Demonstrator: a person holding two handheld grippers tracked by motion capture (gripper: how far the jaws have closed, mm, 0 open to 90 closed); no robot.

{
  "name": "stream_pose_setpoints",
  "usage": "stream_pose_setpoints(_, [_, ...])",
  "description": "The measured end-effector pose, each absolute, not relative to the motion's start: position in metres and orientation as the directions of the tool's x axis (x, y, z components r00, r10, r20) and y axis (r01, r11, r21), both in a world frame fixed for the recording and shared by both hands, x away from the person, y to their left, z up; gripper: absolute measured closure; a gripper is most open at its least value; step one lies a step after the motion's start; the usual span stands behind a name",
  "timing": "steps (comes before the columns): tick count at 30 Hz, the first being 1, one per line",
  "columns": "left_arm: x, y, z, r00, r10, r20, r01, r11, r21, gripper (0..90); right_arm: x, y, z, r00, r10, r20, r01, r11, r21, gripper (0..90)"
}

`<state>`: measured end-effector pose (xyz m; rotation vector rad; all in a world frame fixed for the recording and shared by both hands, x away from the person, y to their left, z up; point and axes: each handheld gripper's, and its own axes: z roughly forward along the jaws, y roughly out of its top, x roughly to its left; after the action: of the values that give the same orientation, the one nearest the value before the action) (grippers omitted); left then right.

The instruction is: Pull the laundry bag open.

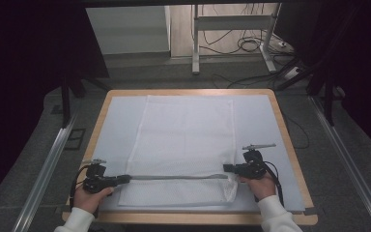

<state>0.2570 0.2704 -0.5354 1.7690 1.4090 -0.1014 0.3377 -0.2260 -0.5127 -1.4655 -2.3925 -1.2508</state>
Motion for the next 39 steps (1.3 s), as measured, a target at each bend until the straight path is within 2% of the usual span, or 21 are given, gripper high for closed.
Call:
stream_pose_setpoints(15, [0.251, 0.289, -0.537, 0.331, 0.774, -0.540, 0.831, 0.032, 0.556, 86.9, 0.338, -0.227, -0.514, -0.540, 0.720, 0.437, 0.770, 0.212, 0.602, 88.2])
stream_pose_setpoints(36, [0.249, 0.286, -0.537, 0.333, 0.802, -0.496, 0.823, 0.010, 0.568, 86.8, 0.337, -0.225, -0.514, -0.546, 0.717, 0.433, 0.766, 0.217, 0.605, 87.9])
stream_pose_setpoints(38, [0.248, 0.285, -0.535, 0.342, 0.809, -0.478, 0.806, 0.010, 0.592, 85.7, 0.337, -0.225, -0.513, -0.551, 0.717, 0.427, 0.760, 0.219, 0.612, 83.2])
stream_pose_setpoints(39, [0.247, 0.284, -0.535, 0.333, 0.819, -0.467, 0.795, 0.023, 0.607, 81.6, 0.336, -0.225, -0.513, -0.554, 0.724, 0.412, 0.753, 0.224, 0.618, 78.0])
